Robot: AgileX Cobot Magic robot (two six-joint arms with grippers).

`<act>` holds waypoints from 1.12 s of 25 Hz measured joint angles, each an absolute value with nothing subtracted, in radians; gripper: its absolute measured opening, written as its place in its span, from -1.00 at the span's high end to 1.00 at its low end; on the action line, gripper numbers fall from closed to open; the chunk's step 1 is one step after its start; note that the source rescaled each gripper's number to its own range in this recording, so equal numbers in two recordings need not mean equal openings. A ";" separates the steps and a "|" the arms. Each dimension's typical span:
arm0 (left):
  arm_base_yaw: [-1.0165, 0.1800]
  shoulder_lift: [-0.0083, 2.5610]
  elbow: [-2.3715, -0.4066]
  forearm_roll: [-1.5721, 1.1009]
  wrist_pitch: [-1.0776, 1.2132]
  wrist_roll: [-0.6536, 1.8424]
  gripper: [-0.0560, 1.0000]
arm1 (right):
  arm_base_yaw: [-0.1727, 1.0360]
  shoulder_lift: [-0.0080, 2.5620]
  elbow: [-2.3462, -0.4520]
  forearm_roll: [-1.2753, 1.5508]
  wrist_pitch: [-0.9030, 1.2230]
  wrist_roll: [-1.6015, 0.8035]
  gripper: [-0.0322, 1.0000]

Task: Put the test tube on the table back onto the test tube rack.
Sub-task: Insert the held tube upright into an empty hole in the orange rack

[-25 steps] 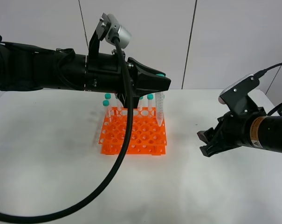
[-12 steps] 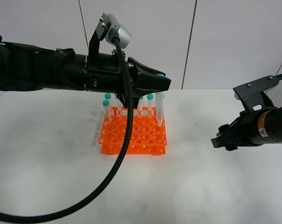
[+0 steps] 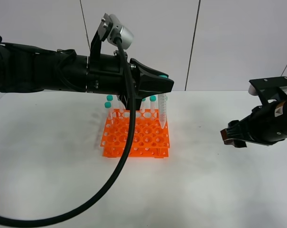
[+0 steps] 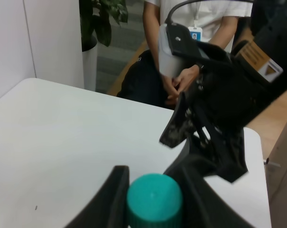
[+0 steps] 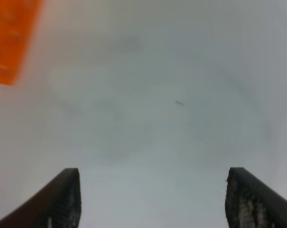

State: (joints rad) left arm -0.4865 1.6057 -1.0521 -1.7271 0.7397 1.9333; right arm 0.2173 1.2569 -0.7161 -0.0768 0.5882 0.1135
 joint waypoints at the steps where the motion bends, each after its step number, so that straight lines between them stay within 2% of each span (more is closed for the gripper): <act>1: -0.486 1.606 -1.052 -1.727 0.740 1.933 0.89 | 0.194 1.252 -0.716 -0.088 0.606 0.113 -0.61; 19: -0.486 1.606 -1.052 -1.728 0.740 1.933 0.89 | -0.187 1.178 -0.716 -0.131 0.671 0.113 -0.61; 22: -0.486 1.606 -1.052 -1.728 0.740 1.933 0.89 | -0.227 1.178 -0.716 -0.131 0.754 0.113 -0.61; 28: -0.486 1.606 -1.052 -1.728 0.740 1.932 0.89 | -0.233 1.176 -0.716 -0.108 1.074 0.101 -0.61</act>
